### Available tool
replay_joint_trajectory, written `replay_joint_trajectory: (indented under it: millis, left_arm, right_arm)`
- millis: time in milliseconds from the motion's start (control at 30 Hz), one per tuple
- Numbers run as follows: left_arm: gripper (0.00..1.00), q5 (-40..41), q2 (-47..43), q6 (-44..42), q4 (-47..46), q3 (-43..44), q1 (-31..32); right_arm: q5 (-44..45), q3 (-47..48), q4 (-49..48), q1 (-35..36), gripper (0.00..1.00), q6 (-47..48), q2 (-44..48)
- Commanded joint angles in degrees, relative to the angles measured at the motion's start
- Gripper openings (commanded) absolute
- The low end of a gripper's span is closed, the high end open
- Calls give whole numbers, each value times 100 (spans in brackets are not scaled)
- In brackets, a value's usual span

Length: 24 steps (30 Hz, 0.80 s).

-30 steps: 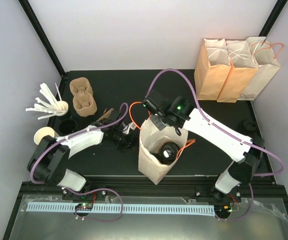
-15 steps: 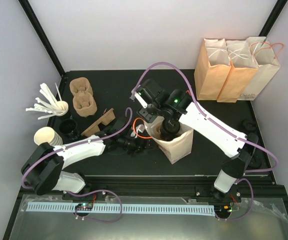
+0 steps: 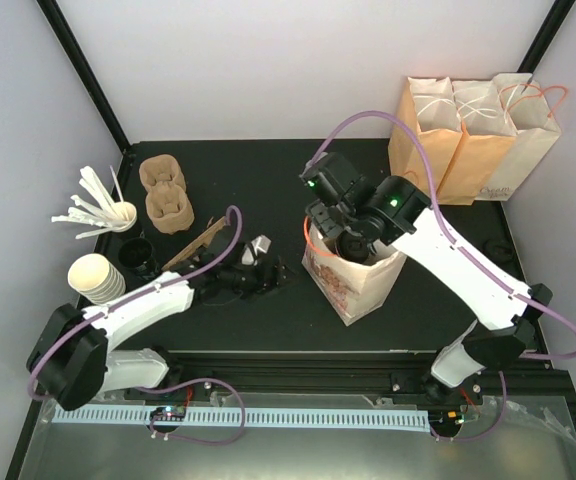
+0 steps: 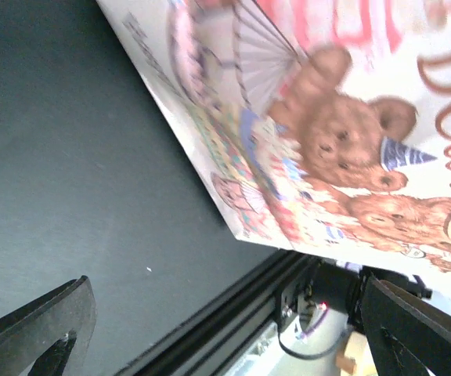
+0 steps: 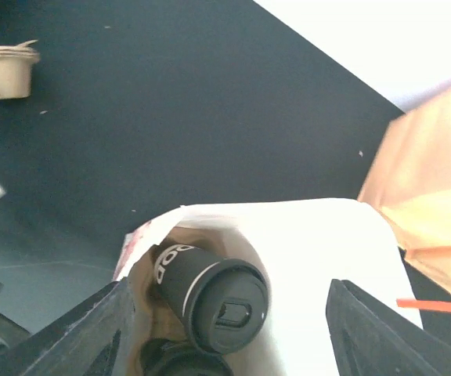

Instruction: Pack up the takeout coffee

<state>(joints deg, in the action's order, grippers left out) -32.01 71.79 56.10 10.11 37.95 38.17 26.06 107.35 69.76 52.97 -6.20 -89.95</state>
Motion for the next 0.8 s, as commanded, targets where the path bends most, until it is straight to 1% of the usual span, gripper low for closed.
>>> replay_joint_trajectory:
  millis: [0, 100, 167, 267, 300, 333, 467, 533, 633, 767]
  left_arm:
    - [95, 165, -373, -708, 629, 54, -654]
    - [95, 157, -291, -1121, 734, 250, -1089]
    - [95, 48, -81, -1326, 637, 424, -1256]
    - [96, 29, 370, -1543, 601, 865, -1350]
    - [96, 26, 487, -1625, 618, 1023, -1370]
    - [96, 26, 595, -1701, 631, 1210, -1390]
    - [96, 133, 931, -2027, 758, 2066, -1479]
    - [96, 153, 1151, -2154, 891, 2463, -1554]
    - [97, 18, 1546, -2291, 1036, 2881, -1655]
    - [97, -211, 1906, -2369, 900, 3024, -1691]
  right_arm:
    - [253, -11, 503, -266, 69, -619, 317]
    - [249, -312, 556, -344, 68, -861, 497]
    - [137, -545, 448, -479, 68, -942, 608]
    - [-519, -808, 160, -593, 68, -746, 758]
    - [-975, -838, 100, -595, 68, -640, 779]
    - [-1238, -869, 84, -587, 67, -586, 789]
    - [-1820, -1155, 140, -534, 62, -602, 774]
    - [-2053, -1365, 168, -368, 60, -648, 789]
    - [-2197, -1769, 58, 160, 60, -795, 943]
    - [-2956, -2305, -223, 580, 58, -770, 1319]
